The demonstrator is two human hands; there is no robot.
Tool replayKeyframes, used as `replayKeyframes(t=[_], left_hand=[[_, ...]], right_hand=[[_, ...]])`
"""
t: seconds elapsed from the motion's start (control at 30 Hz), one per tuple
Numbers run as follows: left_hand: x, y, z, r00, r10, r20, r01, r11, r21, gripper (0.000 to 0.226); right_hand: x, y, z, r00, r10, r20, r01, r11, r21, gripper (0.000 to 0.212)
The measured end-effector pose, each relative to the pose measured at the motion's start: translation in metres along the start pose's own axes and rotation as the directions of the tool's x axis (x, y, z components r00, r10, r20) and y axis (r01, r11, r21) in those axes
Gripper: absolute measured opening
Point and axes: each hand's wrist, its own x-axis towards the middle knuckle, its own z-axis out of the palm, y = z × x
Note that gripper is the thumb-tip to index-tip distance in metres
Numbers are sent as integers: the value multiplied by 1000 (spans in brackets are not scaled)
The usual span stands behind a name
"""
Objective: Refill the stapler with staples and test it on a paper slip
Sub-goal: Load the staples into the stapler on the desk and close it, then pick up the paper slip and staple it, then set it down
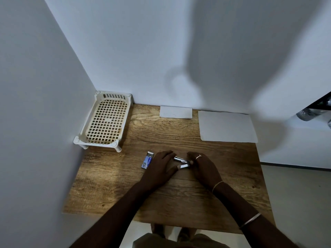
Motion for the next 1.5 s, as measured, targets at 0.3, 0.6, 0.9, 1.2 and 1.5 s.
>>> replayKeyframes(t=[0.3, 0.6, 0.9, 1.2, 1.5], left_hand=[[19, 0, -5, 999, 16, -41, -14, 998, 56, 40], [68, -19, -24, 997, -4, 82, -17, 965, 262, 53], [153, -20, -46, 974, -10, 226, -98, 880, 465, 74], [199, -27, -39, 915, -186, 357, -40, 839, 542, 88], [203, -42, -23, 910, -182, 372, -48, 845, 533, 83]], right_hand=[[23, -7, -3, 1000, -9, 24, 10, 998, -68, 45], [74, -8, -20, 996, -92, -20, 87, 982, -166, 50], [152, -18, -38, 982, -138, 131, 172, 936, -308, 75], [189, -18, -30, 967, 1, 256, 104, 912, -396, 84], [193, -3, -18, 957, 44, 288, 58, 940, -335, 73]])
